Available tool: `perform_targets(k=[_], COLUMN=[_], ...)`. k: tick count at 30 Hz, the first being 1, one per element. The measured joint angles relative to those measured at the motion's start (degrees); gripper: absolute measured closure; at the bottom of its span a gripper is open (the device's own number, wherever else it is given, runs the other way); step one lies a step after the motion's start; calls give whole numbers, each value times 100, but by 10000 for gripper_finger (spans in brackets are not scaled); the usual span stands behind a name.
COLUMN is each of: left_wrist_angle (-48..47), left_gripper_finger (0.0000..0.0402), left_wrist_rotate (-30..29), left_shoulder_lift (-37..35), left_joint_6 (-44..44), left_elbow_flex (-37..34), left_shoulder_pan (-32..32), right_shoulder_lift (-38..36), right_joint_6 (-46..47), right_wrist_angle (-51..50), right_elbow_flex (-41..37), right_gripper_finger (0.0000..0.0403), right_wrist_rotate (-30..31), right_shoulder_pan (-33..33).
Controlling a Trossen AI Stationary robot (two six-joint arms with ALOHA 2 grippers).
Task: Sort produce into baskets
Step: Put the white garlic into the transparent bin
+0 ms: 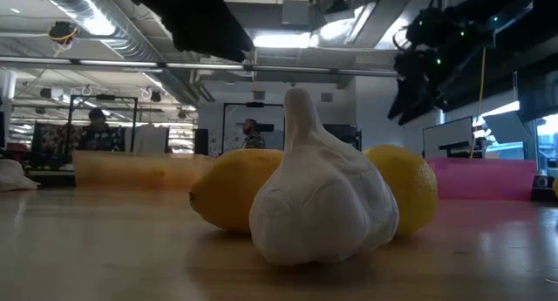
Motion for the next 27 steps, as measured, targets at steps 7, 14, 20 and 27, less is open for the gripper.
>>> perform_targets(k=[7,14,20,27], left_wrist_angle=[-214,-1530,-3044,-4820], left_gripper_finger=[176,176,176,176], left_wrist_rotate=[50,482,492,833], left_shoulder_lift=[-298,-480,-108,-17], left_joint_6=[-55,-525,-1197,-2917], left_elbow_flex=[0,538,1490,1836], left_shoulder_pan=[-10,-278,-679,-1005], right_shoulder_lift=[-56,-49,-49,-49], right_joint_6=[-1,-23,-172,-165], right_wrist_angle=[681,967,968,865], right_elbow_flex=[-22,-92,-92,-92], right_gripper_finger=[133,133,133,133], right_wrist_rotate=[-134,-137,-69,-29], right_shoulder_pan=[1281,2459,2978,3213])
